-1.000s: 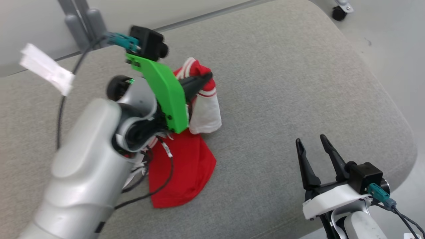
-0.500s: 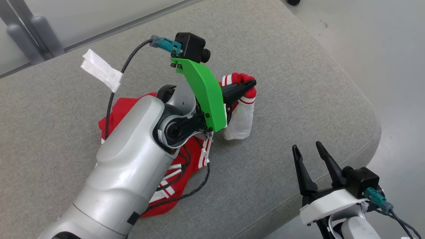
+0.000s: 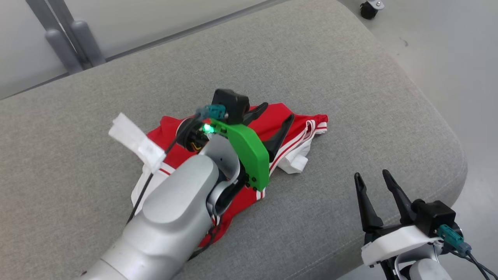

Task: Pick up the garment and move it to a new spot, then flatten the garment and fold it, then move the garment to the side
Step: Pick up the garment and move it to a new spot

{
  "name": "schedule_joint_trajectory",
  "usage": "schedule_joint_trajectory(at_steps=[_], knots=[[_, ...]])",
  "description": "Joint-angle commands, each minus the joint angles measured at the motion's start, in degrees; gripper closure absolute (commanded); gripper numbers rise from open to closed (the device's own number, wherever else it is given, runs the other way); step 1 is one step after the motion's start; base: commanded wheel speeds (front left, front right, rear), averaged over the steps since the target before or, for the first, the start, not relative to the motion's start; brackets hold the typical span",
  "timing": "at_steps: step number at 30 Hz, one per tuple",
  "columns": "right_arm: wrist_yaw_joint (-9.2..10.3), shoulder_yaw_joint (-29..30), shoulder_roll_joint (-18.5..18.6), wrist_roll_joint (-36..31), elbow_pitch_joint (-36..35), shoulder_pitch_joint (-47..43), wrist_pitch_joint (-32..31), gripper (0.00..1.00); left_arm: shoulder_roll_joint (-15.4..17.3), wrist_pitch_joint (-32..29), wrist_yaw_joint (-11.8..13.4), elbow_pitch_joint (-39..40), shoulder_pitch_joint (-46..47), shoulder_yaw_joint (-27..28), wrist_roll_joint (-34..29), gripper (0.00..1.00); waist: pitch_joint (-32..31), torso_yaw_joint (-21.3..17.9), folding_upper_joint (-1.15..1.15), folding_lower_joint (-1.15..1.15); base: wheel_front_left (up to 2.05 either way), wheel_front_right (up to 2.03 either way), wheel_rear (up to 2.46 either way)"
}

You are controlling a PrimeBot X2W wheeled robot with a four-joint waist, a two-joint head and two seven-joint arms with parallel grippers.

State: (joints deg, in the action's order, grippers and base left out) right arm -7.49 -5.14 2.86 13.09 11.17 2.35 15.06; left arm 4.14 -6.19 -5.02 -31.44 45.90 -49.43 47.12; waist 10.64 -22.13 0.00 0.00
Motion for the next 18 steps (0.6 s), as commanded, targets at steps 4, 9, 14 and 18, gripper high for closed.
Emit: schedule_joint_trajectory(at_steps=[4, 9, 14, 18], knots=[[0.00, 2.29, 0.23, -2.72, -1.77, -2.78, 0.18, 0.00, 0.67, 10.58, 4.11, 2.86, -8.74, 2.09, -1.10, 0.00, -5.73, 4.43, 0.00, 0.00, 0.00, 0.00, 0.00], [0.00, 5.69, 1.68, -4.41, -3.48, -5.62, 0.18, 0.00, 3.42, 19.49, 9.55, 6.88, -18.35, 4.68, -2.93, 0.00, -8.99, 8.02, 0.00, 0.00, 0.00, 0.00, 0.00], [0.00, 8.70, 2.89, -5.52, -4.47, -8.84, 0.18, 0.00, 6.75, 21.36, 13.56, 14.49, -30.85, 12.52, -8.71, 0.00, -10.81, 12.89, 0.00, 0.00, 0.00, 0.00, 0.00], [0.00, 10.21, 2.86, -5.75, -4.50, -10.06, 0.18, 0.00, 7.46, 21.39, 12.56, 18.27, -39.41, 19.25, -14.81, 0.00, -11.66, 15.16, 0.00, 0.00, 0.00, 0.00, 0.00]])
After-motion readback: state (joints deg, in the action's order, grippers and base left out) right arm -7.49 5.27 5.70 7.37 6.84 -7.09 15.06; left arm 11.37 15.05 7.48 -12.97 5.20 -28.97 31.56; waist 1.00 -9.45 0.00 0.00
